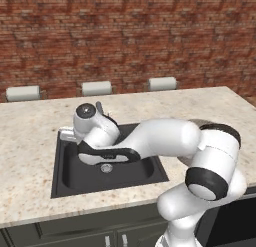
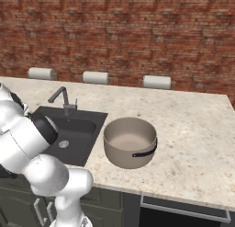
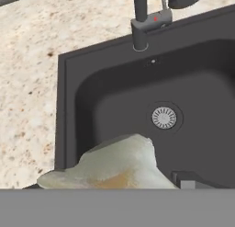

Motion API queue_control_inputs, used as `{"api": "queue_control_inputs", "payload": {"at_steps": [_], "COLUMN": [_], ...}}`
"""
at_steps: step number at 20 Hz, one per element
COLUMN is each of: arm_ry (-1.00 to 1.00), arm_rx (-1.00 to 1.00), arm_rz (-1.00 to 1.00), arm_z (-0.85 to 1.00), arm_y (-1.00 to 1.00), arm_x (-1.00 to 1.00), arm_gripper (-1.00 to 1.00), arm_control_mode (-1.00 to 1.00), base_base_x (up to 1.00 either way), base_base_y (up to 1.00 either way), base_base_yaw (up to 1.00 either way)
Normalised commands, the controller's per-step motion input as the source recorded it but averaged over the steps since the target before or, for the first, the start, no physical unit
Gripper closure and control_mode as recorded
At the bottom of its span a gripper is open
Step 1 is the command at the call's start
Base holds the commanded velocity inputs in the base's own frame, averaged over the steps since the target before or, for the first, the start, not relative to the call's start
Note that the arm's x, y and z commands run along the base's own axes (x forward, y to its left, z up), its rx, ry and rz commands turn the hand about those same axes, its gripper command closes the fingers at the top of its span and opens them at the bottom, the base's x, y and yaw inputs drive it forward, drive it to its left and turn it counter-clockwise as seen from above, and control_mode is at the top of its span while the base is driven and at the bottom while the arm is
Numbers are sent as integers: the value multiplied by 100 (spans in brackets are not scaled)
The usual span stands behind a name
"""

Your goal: Dump the garlic from the pot into the sink. Then turn on the water and wash the garlic. Then turn off the water and put the garlic back in the pot.

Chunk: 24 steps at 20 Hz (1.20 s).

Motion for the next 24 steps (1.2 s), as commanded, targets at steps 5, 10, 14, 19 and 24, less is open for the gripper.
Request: {"api": "queue_control_inputs", "payload": {"at_steps": [5, 10, 14, 19, 24], "arm_ry": [0, 0, 0, 0, 0], "arm_rx": [4, 1, 0, 0, 0], "arm_rz": [0, 0, 0, 0, 0], "arm_z": [100, 84, 55, 30, 3], "arm_y": [-4, -56, -92, -100, -100], "arm_x": [-21, -40, -48, -47, -14], "arm_gripper": [100, 100, 100, 100, 100], "arm_control_mode": [-100, -100, -100, -100, -100], "base_base_x": [0, 0, 0, 0, 0], "base_base_y": [0, 0, 0, 0, 0], "base_base_yaw": [0, 0, 0, 0, 0]}}
